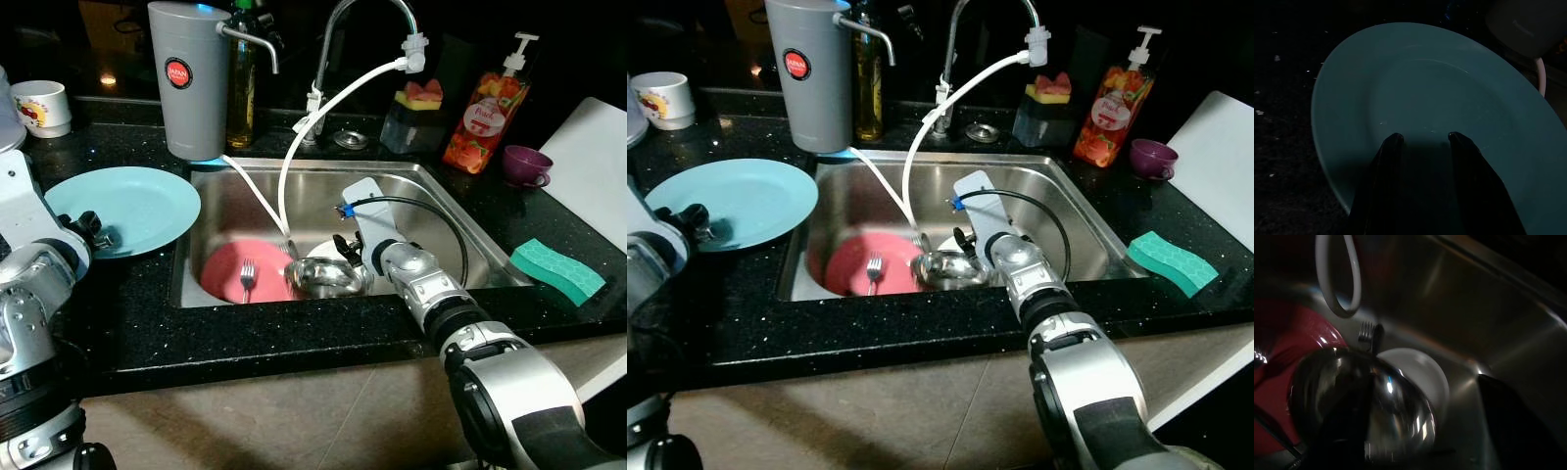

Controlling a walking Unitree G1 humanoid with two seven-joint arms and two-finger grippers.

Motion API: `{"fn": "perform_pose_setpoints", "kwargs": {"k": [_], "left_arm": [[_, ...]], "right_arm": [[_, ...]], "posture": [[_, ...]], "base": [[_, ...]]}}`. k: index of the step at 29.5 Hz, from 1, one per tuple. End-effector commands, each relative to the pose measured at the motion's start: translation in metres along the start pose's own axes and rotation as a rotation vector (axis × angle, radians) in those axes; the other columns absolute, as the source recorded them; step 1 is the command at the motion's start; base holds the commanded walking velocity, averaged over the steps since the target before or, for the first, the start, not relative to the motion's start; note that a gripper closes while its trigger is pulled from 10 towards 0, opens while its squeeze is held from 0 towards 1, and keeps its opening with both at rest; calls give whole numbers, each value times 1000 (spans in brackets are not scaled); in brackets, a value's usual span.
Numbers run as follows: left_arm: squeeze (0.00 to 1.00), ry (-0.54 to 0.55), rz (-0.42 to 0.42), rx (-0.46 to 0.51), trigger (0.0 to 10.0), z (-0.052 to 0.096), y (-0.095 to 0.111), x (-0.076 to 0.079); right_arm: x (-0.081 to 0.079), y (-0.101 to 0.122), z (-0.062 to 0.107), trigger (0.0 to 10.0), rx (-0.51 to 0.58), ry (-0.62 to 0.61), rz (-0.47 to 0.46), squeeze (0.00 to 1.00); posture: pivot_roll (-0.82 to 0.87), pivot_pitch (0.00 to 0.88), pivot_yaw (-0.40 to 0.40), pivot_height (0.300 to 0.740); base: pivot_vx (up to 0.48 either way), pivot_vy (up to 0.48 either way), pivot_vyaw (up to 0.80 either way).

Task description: Kitchen organization

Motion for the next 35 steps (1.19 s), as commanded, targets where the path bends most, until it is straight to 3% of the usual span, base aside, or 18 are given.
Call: {"fn": "perform_pose_setpoints", "kwargs": {"k": [1, 4, 9, 14, 15, 16, 17, 18, 20, 21, 24, 27, 28, 29, 31, 35], "left_arm": [[0, -3, -4, -6, 10000, 0, 2, 1], [0, -11, -3, -11, 10000, 1, 1, 4], [0, 0, -11, -2, 10000, 1, 3, 2], [0, 44, -61, 27, 10000, 1, 10, -9], [0, 75, -94, 49, 10000, 2, 16, -19], [0, 87, -103, 55, 10000, 2, 18, -23], [0, 87, -103, 55, 10000, 2, 18, -23], [0, 120, -148, 63, 10000, 3, 22, -33], [0, 134, -172, 64, 10000, 3, 24, -37], [0, 190, -393, 12, 10000, 2, 17, -50], [0, 208, -461, -48, 10000, 2, 8, -61], [0, 174, -359, -110, 10000, 5, 8, -78], [0, 172, -334, -110, 10000, 6, 10, -82], [0, 172, -334, -110, 10000, 6, 10, -82], [0, 170, -282, -70, 10000, 5, 24, -88], [0, 123, -231, -48, 10000, 1, 31, -86]], "right_arm": [[16, 12, 2, 10000, 43, -51, -22, 1000], [28, 29, 5, 10000, 120, -100, -84, 1000], [45, 76, 15, 10000, 324, -134, -200, 1000], [53, 98, 24, 10000, 429, -126, -300, 1000], [56, 113, 32, 10000, 512, -100, -368, 1000], [57, 117, 36, 10000, 536, -85, -403, 867], [57, 117, 36, 10000, 536, -85, -403, 867], [50, 119, 40, 10000, 539, -10, -508, 0], [46, 119, 41, 10000, 528, 27, -552, 0], [24, 116, 48, 10000, 465, 178, -593, 0], [10, 119, 59, 10000, 461, 270, -588, 0], [7, 124, 78, 10000, 463, 326, -395, 0], [7, 123, 81, 10000, 458, 337, -333, 0], [7, 123, 81, 10000, 458, 337, -333, 0], [8, 117, 86, 10000, 426, 375, -206, 0], [13, 105, 84, 10000, 372, 384, -132, 0]], "posture": [[235, 192, -138, 740], [233, 188, -138, 740], [230, 170, -138, 740], [230, 156, -139, 740], [229, 151, -139, 740], [229, 147, -137, 740], [229, 147, -137, 740], [227, 136, -134, 740], [227, 136, -134, 740], [232, 133, -131, 740], [232, 130, -126, 740], [225, 121, -116, 740], [225, 121, -116, 740], [225, 121, -116, 740], [214, 114, -116, 740], [206, 111, -119, 740]], "base": [[0, 0, 0], [0, 0, 0], [0, 0, 0], [0, 0, 0], [0, 0, 0], [0, 0, 0], [0, 0, 0], [0, 0, 0], [0, 0, 0], [0, 0, 0], [0, 0, 0], [0, 0, 0], [0, 0, 0], [0, 0, 0], [0, 0, 0], [0, 0, 0]]}}
Point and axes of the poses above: a point about 5 cm out from each wrist's last joint towards the gripper, its own z axis pointing back from the gripper into the wrist, its own y axis along the axis of the wrist's last joint, x = y × z, the point moved 6 cm from there along -z, pointing out of the wrist towards the gripper, and after that the axes turned 8 degrees about -z, right-handed, at the moved point
